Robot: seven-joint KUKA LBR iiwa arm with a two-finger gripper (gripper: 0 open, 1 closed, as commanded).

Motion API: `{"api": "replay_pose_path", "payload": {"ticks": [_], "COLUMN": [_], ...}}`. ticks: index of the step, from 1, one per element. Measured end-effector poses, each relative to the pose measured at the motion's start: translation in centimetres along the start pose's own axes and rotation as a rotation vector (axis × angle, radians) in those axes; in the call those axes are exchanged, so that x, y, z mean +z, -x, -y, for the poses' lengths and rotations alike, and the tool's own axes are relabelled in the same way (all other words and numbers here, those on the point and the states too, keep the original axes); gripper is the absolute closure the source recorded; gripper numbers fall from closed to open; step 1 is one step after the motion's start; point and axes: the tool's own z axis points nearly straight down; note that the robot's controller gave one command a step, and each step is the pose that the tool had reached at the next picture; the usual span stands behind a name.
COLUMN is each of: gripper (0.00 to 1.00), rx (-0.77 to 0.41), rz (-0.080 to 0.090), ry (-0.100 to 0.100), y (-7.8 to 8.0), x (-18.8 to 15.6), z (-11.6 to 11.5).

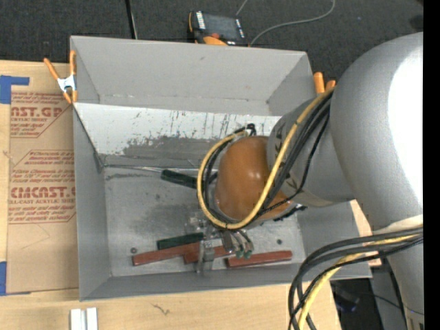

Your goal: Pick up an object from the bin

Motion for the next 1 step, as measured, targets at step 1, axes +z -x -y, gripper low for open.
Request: {"api": "replay_pose_path", "payload": {"ticks": [1], "gripper": [1.0], "rx": [-0.04], "rz": [0.003], "ry": [0.0], "y": [3.3], "x": [-13.35], "z": [-2.0]}}
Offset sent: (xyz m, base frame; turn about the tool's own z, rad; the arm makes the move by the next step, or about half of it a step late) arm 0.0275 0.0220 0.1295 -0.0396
